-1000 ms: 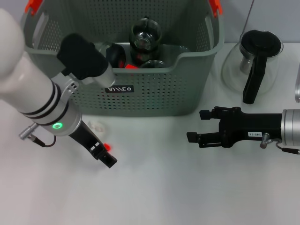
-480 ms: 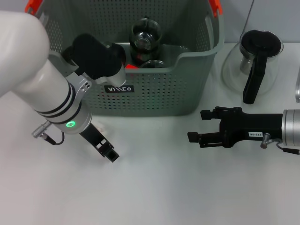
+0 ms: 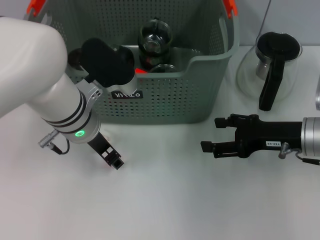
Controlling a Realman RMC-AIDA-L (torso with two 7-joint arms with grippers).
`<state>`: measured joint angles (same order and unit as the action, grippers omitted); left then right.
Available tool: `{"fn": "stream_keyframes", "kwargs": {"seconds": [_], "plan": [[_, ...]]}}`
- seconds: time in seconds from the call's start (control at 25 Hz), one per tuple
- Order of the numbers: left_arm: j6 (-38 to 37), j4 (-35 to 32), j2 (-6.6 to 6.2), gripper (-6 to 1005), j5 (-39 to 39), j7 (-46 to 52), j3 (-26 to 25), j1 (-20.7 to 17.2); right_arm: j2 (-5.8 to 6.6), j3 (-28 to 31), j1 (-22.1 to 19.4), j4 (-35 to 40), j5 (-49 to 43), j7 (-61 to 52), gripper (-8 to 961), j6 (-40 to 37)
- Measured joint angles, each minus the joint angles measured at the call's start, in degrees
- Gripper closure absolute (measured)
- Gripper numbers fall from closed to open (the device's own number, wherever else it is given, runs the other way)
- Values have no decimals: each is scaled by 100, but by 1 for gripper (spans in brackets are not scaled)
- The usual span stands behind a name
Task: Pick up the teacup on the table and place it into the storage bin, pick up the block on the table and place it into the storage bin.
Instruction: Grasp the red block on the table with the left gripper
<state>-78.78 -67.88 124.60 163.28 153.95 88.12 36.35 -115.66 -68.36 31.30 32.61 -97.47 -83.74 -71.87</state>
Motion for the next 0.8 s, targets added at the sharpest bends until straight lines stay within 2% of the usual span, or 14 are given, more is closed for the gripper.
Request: {"fn": "stream_keyframes", "kwargs": {"seconds": [0.8], "plan": [[112, 118, 3, 489, 29, 196, 241, 64, -6, 3, 14, 0, 0, 24, 9, -3]]}}
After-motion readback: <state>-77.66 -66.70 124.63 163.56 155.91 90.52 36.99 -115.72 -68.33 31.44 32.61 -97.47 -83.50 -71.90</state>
